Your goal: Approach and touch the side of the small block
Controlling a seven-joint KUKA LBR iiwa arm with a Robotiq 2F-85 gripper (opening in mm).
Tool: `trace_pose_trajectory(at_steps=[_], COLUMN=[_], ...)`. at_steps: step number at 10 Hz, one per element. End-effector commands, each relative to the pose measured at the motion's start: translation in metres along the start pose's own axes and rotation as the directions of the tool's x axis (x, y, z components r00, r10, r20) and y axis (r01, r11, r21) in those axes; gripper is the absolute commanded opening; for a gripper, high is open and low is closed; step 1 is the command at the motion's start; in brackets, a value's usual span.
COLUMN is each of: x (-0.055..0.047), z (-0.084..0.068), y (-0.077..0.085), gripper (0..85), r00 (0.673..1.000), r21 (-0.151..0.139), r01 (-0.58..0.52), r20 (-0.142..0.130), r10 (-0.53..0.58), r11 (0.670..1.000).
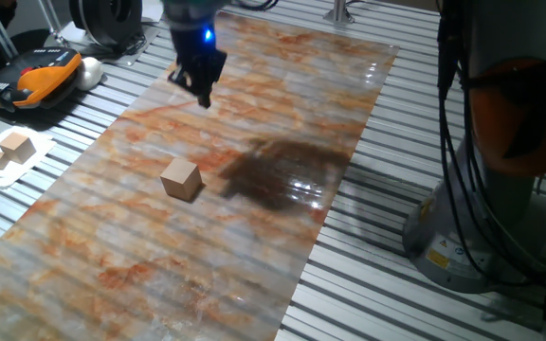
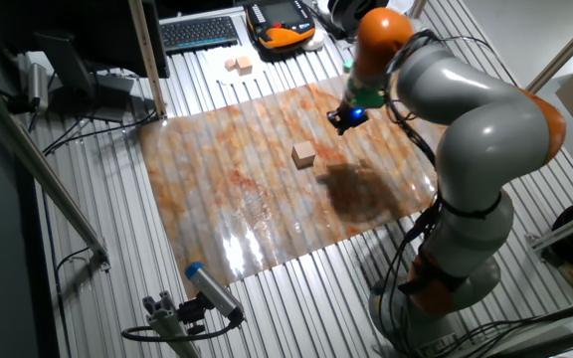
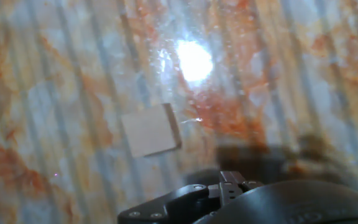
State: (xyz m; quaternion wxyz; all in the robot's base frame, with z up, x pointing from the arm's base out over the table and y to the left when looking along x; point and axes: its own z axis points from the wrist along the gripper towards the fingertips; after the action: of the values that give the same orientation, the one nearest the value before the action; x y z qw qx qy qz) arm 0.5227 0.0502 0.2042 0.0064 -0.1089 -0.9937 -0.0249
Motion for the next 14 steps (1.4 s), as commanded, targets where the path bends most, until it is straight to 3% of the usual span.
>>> trace_pose_trajectory(at_steps=[1,3,8,10,14], x=[0.002,0.005,0.006,0.006,0.011], z=[0.009,0.039,0.087,0.099,0.117], y=[0.006,0.017,0.034,0.037,0.044], gripper=[0.0,0.0,0.0,0.0,0.0], r00=[1.000,0.999,0.998,0.999,0.998], r21=[0.004,0.009,0.005,0.005,-0.001], r01=[-0.012,-0.031,-0.054,-0.053,-0.065], r20=[0.000,0.008,0.008,0.000,0.013], r10=[0.012,0.031,0.054,0.053,0.065], r11=[1.000,0.999,0.999,0.999,0.998])
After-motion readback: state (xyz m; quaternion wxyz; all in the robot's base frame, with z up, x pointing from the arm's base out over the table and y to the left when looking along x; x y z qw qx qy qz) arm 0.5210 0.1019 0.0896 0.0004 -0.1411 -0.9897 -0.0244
